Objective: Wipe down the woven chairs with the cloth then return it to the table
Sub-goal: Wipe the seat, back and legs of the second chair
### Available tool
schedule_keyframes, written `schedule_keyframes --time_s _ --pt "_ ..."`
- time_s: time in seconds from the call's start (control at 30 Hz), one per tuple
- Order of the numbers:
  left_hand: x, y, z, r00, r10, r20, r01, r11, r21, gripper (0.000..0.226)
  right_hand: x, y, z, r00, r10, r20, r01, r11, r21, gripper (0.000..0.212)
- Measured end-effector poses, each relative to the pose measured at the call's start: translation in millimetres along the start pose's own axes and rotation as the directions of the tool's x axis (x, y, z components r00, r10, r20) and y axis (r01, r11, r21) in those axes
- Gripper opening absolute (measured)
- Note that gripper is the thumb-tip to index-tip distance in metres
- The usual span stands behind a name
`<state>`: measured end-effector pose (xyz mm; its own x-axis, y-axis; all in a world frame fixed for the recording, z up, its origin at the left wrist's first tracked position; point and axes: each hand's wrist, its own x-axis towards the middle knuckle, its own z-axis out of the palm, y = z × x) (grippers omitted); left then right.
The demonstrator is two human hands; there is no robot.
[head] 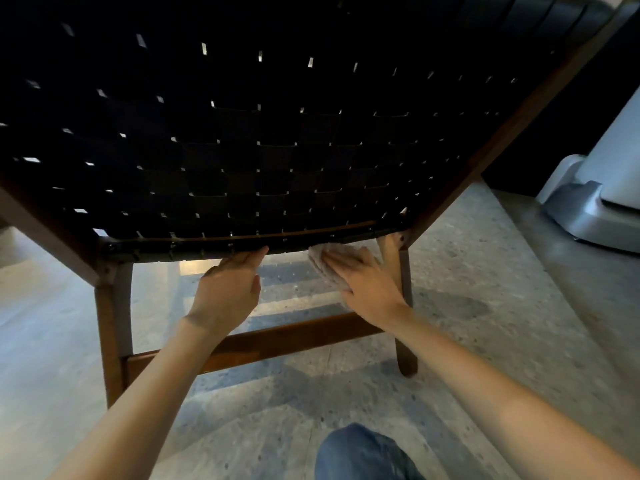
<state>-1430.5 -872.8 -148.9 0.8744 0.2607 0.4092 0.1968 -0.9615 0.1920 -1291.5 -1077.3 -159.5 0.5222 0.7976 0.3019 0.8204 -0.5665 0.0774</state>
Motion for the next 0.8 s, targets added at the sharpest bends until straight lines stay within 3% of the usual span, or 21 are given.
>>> schedule_keyframes --time_s 0.1,0.37,0.57,0.67,0.8 --pt "1.0 6.3 10.9 0.999 0.046 0.008 -0.045 0.996 -0.072 0.050 -20.3 19.2 -0.5 0.998 -0.040 0.049 0.050 0.972 -0.231 0.056" --pt "18.1 35.6 74.7 0.974 0.134 0.182 -0.133 0.991 -0.020 0.051 -41.7 70.7 -10.7 0.975 0.035 0.220 0.085 0.854 -0.514 0.057" --pt "43.4 60.3 137.0 0.947 0.238 0.214 -0.234 0.971 -0.043 0.048 -37.7 100.7 2.2 0.996 -0.014 0.087 0.065 0.787 -0.613 0.068" --pt "43.4 57.4 165.3 0.929 0.287 0.233 -0.288 0.957 -0.028 0.046 -28.7 112.8 19.5 0.995 -0.075 0.059 0.095 0.733 -0.674 0.064" --pt "32.4 50.4 193.7 0.946 0.251 0.205 -0.247 0.968 -0.046 0.046 -7.1 124.1 52.3 0.991 -0.132 0.023 0.107 0.675 -0.730 0.051"
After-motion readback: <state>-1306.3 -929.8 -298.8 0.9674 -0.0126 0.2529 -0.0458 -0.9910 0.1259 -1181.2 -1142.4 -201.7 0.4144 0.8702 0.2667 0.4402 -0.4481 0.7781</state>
